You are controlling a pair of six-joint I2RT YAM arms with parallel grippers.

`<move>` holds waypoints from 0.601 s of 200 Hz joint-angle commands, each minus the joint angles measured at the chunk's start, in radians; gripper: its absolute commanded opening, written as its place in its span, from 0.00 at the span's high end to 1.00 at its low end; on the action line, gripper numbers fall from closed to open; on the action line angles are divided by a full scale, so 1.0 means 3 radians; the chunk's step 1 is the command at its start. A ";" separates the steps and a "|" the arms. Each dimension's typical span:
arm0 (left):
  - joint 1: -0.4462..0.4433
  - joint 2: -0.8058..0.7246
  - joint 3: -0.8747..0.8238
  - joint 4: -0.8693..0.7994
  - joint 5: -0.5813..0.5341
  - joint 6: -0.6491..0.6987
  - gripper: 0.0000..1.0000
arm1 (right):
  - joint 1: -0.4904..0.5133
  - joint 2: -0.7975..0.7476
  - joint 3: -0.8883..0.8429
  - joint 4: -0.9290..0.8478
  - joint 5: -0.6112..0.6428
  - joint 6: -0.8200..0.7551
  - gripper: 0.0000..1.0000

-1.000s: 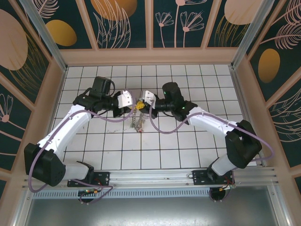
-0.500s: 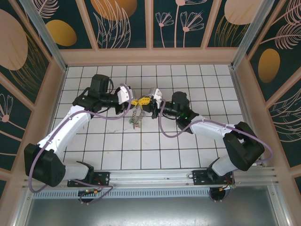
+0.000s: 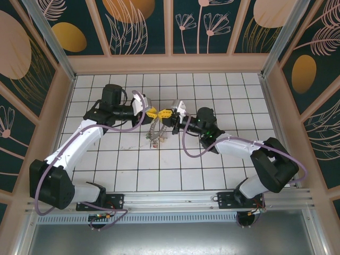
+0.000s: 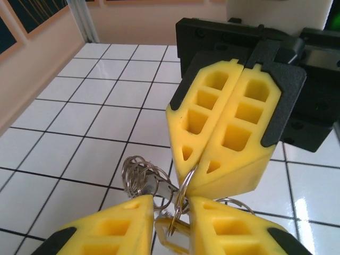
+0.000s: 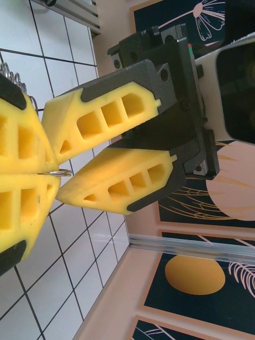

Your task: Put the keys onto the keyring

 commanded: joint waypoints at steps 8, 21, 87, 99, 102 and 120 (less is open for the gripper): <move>-0.0009 -0.0021 -0.0145 0.0288 0.0408 -0.0290 0.78 | 0.0084 -0.0134 0.0083 0.0453 -0.0103 -0.0028 1.00; -0.0010 -0.0010 -0.0201 0.0384 0.0458 -0.0367 0.77 | 0.0089 -0.0117 0.0096 0.0487 -0.0087 -0.0022 1.00; -0.0007 -0.0025 -0.0188 0.0294 0.0417 -0.0244 1.00 | 0.0140 -0.0137 0.0150 0.0413 0.0021 -0.0193 1.00; -0.0004 -0.0047 -0.0155 0.0221 0.0303 -0.0163 1.00 | 0.0134 -0.0181 0.0191 0.0074 -0.0064 -0.0464 1.00; -0.0007 -0.0054 -0.0141 0.0188 0.0273 -0.0132 1.00 | 0.0135 -0.0201 0.0209 -0.0066 -0.0089 -0.0573 1.00; -0.0009 -0.0092 -0.0068 -0.0007 0.0035 0.0047 1.00 | 0.0122 -0.0310 0.0393 -0.1085 -0.0131 -0.1315 0.96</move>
